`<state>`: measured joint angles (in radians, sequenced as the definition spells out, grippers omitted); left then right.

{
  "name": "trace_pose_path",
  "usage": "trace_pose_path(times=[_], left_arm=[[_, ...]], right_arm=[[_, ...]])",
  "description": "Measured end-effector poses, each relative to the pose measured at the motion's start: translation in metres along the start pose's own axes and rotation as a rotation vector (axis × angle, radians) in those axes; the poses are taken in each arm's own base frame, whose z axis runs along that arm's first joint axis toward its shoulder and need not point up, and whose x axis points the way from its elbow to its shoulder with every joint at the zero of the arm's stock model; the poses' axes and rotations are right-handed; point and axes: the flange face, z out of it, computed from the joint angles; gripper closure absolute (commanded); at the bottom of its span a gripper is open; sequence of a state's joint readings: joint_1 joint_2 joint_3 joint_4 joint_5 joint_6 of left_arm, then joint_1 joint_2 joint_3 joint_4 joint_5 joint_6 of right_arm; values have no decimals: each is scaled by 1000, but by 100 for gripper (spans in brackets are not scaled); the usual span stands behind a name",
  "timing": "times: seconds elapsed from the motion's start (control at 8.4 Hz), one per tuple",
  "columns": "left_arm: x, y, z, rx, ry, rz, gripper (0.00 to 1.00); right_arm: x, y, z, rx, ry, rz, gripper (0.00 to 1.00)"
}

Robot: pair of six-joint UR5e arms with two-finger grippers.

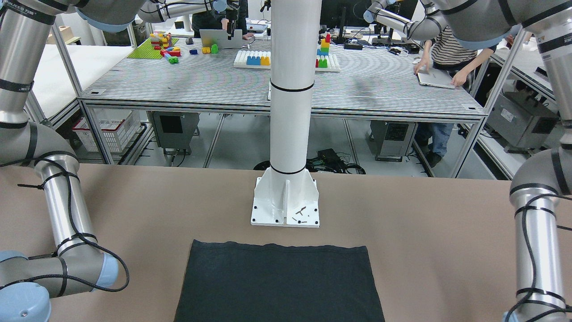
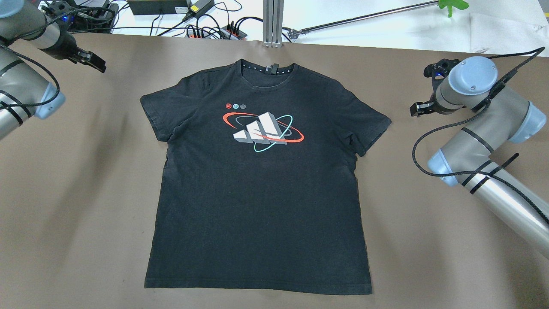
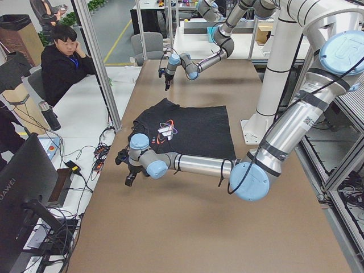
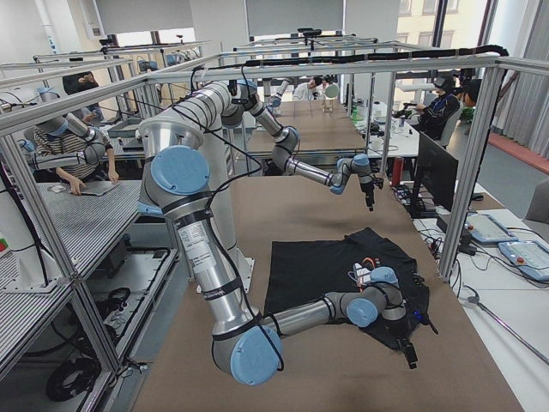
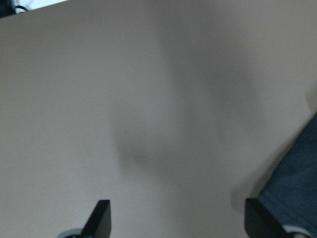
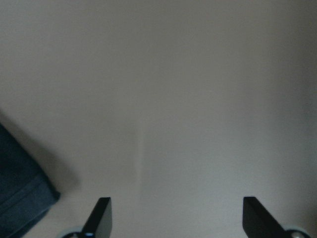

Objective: Fold clothes
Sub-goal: 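Move the left gripper to its nearest sleeve while the right gripper approaches the other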

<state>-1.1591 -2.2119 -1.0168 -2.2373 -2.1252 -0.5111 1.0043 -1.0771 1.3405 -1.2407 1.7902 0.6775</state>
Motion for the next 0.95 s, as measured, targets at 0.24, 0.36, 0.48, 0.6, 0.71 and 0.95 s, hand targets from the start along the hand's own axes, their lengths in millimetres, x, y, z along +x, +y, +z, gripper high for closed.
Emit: trace_pose_path(times=[0.24,0.36,0.48,0.6,0.71,0.95], left_arm=[[38,5,34,-1,48,-22,5],[51,9,44,-8,60,-20,6],[60,12,52,-16,66,-17,14],[67,14,57,-22,71,-12,23],[72,16,61,-26,74,-8,27],[78,19,65,-32,79,-1,32]], right_arm=[[-15,2,0,0,-27,-5,7],[-17,3,1,-1,-31,-7,7],[-19,4,2,-2,-33,-9,7],[-20,4,3,-2,-34,-10,7],[-22,6,4,-4,-34,-13,7],[-22,7,5,-7,-34,-16,7]])
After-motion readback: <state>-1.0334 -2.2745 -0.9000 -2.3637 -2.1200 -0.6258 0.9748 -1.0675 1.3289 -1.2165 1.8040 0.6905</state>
